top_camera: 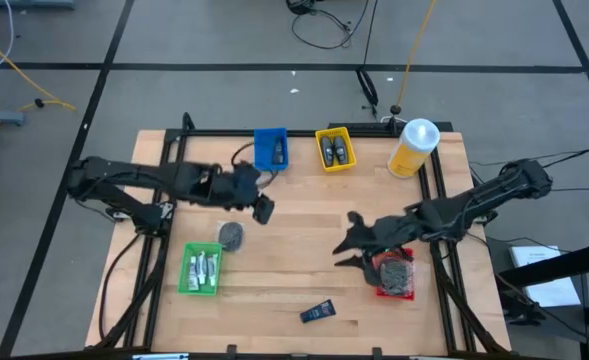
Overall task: Pick & Place Travel size toiletries
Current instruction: Put the blue shave cream into the blue bin
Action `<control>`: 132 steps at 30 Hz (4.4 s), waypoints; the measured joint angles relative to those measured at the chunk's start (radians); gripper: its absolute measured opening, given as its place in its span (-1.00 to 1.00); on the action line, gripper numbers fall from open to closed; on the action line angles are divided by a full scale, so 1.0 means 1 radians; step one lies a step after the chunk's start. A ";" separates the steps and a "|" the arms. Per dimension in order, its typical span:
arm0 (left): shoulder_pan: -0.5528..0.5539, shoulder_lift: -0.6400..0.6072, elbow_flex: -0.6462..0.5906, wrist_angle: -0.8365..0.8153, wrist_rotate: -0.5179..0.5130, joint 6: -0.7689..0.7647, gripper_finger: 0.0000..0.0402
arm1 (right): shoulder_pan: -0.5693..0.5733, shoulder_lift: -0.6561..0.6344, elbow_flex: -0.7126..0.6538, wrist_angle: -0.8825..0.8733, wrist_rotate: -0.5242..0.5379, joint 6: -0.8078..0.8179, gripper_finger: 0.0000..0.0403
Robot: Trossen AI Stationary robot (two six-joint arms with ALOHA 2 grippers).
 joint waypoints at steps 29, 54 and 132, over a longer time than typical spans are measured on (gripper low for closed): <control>-0.378 0.164 0.000 -0.117 0.069 -0.378 0.34 | 0.045 0.250 -0.002 -0.034 -0.044 -0.082 -0.35; -0.462 0.167 0.000 -0.120 0.124 -0.343 0.34 | 0.145 0.426 -0.002 0.291 -0.042 -0.270 0.38; -0.179 0.160 -0.213 -0.074 0.340 0.267 -0.01 | 0.034 0.273 -0.003 0.200 0.487 0.212 -0.57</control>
